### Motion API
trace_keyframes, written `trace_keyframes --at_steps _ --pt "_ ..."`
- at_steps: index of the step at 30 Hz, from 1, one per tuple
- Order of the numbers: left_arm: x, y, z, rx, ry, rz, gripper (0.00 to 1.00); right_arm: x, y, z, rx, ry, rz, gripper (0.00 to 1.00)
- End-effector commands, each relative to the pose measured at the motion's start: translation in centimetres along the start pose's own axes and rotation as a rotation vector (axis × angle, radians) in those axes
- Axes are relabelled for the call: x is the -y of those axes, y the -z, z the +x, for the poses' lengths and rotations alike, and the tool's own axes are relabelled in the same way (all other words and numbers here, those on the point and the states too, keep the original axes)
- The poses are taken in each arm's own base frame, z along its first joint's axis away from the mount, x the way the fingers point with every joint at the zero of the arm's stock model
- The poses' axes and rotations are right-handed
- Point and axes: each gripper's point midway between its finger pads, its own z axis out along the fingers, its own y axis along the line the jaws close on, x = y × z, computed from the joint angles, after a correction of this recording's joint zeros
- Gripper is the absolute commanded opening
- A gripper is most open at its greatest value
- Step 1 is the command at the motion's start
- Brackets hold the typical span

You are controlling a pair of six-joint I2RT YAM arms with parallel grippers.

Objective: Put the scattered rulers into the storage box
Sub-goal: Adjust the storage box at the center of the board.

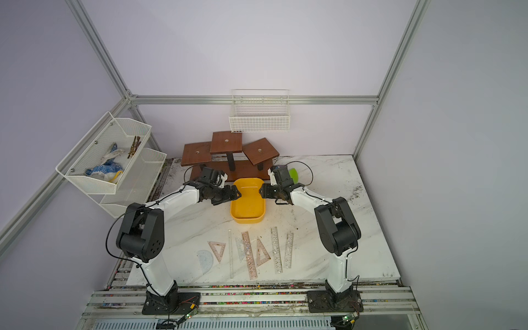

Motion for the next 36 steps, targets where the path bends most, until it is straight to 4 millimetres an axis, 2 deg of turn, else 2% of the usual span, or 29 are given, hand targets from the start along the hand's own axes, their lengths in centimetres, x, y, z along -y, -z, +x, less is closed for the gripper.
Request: trace_keyframes --at_steps 1,3,6,11,21,25,28,33,36 --pt "1.9 -0.9 0.2 -0.027 -0.005 0.071 0.83 0.0 -0.5 1.3 -0.038 -0.021 -0.013 0.57" --pt "2.0 -1.5 0.4 -0.044 0.001 0.079 0.78 0.0 -0.7 1.4 -0.041 -0.022 -0.017 0.53" --pt "2.5 -2.1 0.5 -0.054 -0.001 0.087 0.78 -0.1 -0.9 1.5 -0.052 -0.024 -0.023 0.49" --pt "3.3 -2.7 0.4 -0.052 -0.011 0.097 0.78 -0.1 -0.8 1.2 -0.046 -0.016 -0.019 0.49" --pt "2.8 -2.9 0.6 -0.049 -0.016 0.078 0.8 0.0 -0.7 1.1 -0.045 -0.015 -0.009 0.5" --pt "2.2 -2.0 0.2 -0.024 -0.028 0.044 0.82 0.4 -0.2 0.5 -0.035 -0.004 0.025 0.53" --pt "2.0 -0.5 -0.4 0.006 -0.037 0.011 0.83 0.5 0.8 -0.4 -0.016 0.02 0.062 0.54" --pt "1.1 2.8 -0.6 0.06 -0.07 -0.075 0.86 -0.3 3.1 -1.9 0.026 0.051 0.093 0.55" --pt "0.6 4.3 0.0 0.068 -0.081 -0.109 0.87 -1.1 4.9 -1.4 0.029 0.072 0.109 0.54"
